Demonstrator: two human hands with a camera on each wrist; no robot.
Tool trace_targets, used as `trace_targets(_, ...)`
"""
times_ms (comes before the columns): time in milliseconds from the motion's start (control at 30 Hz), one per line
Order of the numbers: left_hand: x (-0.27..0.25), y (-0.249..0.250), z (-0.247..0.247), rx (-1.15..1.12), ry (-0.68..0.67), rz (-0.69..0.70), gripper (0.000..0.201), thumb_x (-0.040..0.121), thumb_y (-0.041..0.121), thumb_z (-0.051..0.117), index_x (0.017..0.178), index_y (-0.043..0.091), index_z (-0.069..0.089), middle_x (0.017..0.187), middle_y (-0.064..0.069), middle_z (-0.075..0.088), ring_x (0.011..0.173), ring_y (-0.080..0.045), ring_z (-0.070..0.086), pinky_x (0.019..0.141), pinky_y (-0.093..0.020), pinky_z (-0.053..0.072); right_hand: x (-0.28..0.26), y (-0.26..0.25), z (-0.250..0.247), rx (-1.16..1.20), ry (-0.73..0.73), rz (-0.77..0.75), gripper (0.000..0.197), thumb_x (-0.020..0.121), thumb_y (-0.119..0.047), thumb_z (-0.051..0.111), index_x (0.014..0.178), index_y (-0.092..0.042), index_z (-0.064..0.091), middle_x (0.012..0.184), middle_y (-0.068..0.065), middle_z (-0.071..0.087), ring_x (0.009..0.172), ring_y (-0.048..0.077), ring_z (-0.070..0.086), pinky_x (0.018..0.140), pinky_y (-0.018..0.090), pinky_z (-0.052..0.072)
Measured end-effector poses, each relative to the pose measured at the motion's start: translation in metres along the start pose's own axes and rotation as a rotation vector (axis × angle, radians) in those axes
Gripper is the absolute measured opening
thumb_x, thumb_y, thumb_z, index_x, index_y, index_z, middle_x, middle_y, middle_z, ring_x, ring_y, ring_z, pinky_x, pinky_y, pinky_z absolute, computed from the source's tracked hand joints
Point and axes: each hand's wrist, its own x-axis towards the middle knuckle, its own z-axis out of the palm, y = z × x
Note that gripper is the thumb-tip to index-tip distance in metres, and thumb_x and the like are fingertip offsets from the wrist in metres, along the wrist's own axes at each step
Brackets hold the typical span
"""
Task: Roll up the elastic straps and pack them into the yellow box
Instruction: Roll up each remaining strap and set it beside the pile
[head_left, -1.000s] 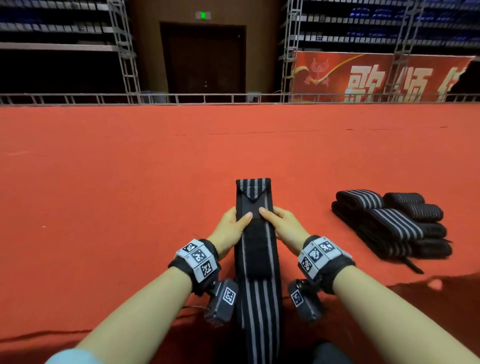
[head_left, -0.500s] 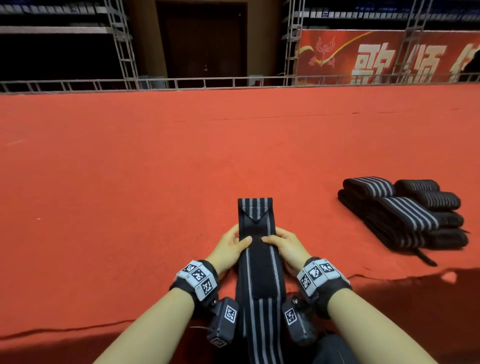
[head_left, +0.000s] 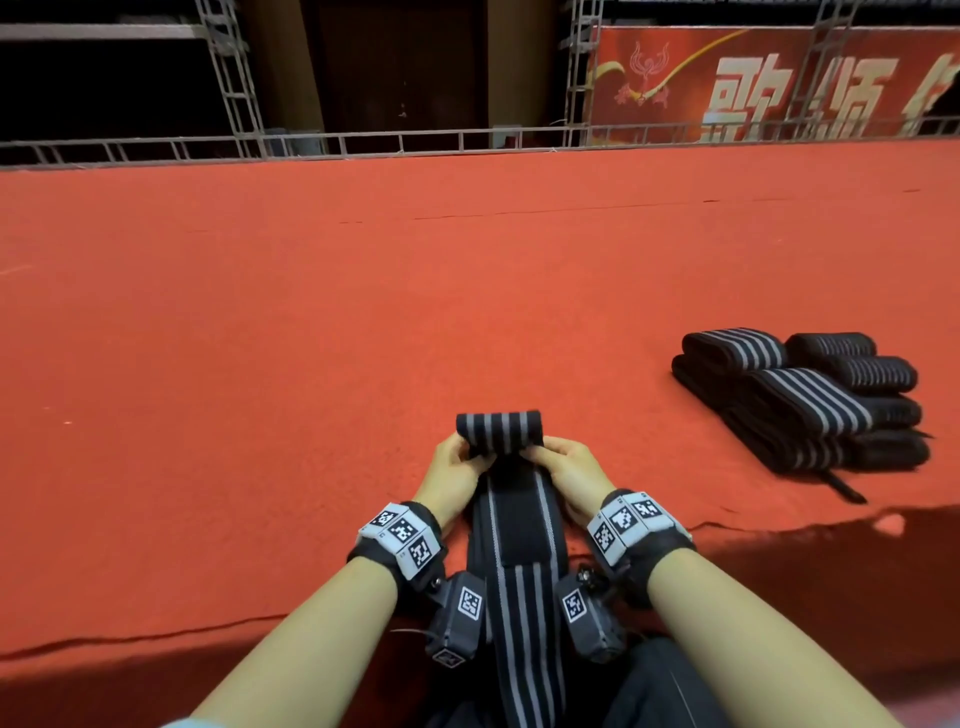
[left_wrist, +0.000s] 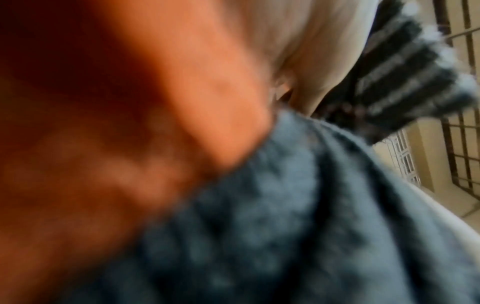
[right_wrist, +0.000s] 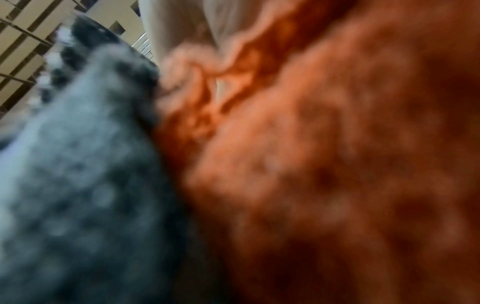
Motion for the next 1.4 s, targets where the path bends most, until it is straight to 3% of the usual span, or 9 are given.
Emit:
trace_targets(167, -0.008, 0.001, -0.003, -0.1, -0.026, -0.045, 0.026, 0.086, -0.008, 0.056, 0.092, 0.012, 0.07, 0.101, -0.012, 0.072, 0.088, -0.022, 0.067, 0.081, -0.04, 0.057, 0.002, 0.001, -0.001, -0.085, -0.059, 0.045, 0.021, 0.086, -0.021, 0.067, 0.104, -0.013, 0.075, 0.098, 0.013, 0.074, 0.098, 0.031, 0.069, 0.092, 0.047, 0.053)
trace_targets(267, -0.007, 0.001, -0.004, -0.183, -0.045, -0.088, 0.027, 0.088, -0.01, 0.055, 0.095, 0.01, 0.072, 0.104, -0.012, 0.072, 0.094, -0.023, 0.068, 0.085, -0.039, 0.056, -0.003, -0.002, 0.0, -0.062, -0.087, 0.044, 0.02, 0.088, -0.02, 0.064, 0.102, -0.012, 0.075, 0.099, 0.016, 0.073, 0.097, 0.031, 0.069, 0.091, 0.045, 0.054)
trace_targets(433, -0.008, 0.004, -0.006, -0.229, -0.076, -0.113, 0.032, 0.088, -0.014, 0.05, 0.087, 0.008, 0.073, 0.096, -0.007, 0.074, 0.084, -0.018, 0.07, 0.07, -0.027, 0.056, -0.007, -0.008, -0.005, 0.209, -0.027, 0.14, 0.034, 0.099, -0.024, 0.043, 0.085, -0.005, 0.068, 0.082, 0.01, 0.067, 0.062, 0.015, 0.067, 0.059, 0.026, 0.052)
trace_targets(600, -0.008, 0.001, -0.005, -0.248, -0.112, -0.077, 0.039, 0.083, -0.024, 0.048, 0.074, 0.004, 0.074, 0.11, -0.009, 0.07, 0.1, -0.023, 0.068, 0.076, -0.028, 0.056, -0.004, -0.01, -0.002, -0.028, -0.115, 0.161, 0.059, 0.082, -0.06, 0.06, 0.111, -0.01, 0.07, 0.103, 0.01, 0.074, 0.097, 0.025, 0.07, 0.096, 0.041, 0.051)
trace_targets(700, -0.008, -0.001, -0.006, -0.195, -0.106, -0.06, 0.04, 0.082, -0.022, 0.048, 0.074, 0.009, 0.073, 0.108, -0.012, 0.07, 0.099, -0.025, 0.068, 0.078, -0.03, 0.056, -0.004, -0.011, 0.0, -0.152, -0.157, 0.122, 0.04, 0.082, -0.042, 0.069, 0.108, -0.011, 0.071, 0.103, 0.01, 0.074, 0.098, 0.024, 0.07, 0.095, 0.039, 0.052)
trace_targets(867, -0.005, 0.002, -0.004, -0.258, -0.081, -0.156, 0.031, 0.084, 0.018, 0.052, 0.115, 0.018, 0.054, 0.107, -0.012, 0.065, 0.084, -0.021, 0.064, 0.069, -0.029, 0.05, -0.007, -0.004, -0.007, 0.119, -0.019, 0.046, 0.021, 0.091, -0.021, 0.063, 0.106, -0.007, 0.066, 0.094, 0.012, 0.072, 0.08, 0.021, 0.069, 0.073, 0.031, 0.053)
trace_targets(1067, -0.006, -0.002, 0.005, 0.09, -0.277, -0.133, 0.059, 0.081, 0.066, 0.055, 0.121, 0.022, 0.057, 0.114, -0.001, 0.068, 0.095, -0.014, 0.068, 0.078, -0.027, 0.052, -0.006, 0.0, -0.016, 0.362, 0.087, 0.03, 0.027, 0.095, -0.025, 0.058, 0.115, -0.007, 0.059, 0.103, 0.016, 0.069, 0.091, 0.029, 0.067, 0.094, 0.048, 0.05)
trace_targets(1200, -0.006, 0.001, 0.004, 0.103, -0.269, -0.129, 0.019, 0.096, 0.027, 0.053, 0.109, 0.016, 0.061, 0.091, 0.0, 0.068, 0.074, -0.011, 0.065, 0.061, -0.022, 0.048, -0.008, -0.003, -0.011, 0.307, 0.116, 0.036, 0.027, 0.093, -0.026, 0.062, 0.112, -0.008, 0.06, 0.107, 0.019, 0.069, 0.093, 0.03, 0.068, 0.088, 0.045, 0.054)
trace_targets(1400, -0.006, 0.004, 0.008, 0.092, -0.183, -0.143, 0.02, 0.096, 0.013, 0.046, 0.107, 0.02, 0.061, 0.097, -0.01, 0.066, 0.087, -0.026, 0.061, 0.084, -0.048, 0.051, -0.011, -0.008, -0.008, 0.251, 0.121, 0.096, 0.037, 0.096, -0.033, 0.056, 0.121, -0.006, 0.057, 0.112, 0.018, 0.069, 0.101, 0.031, 0.068, 0.085, 0.042, 0.055)
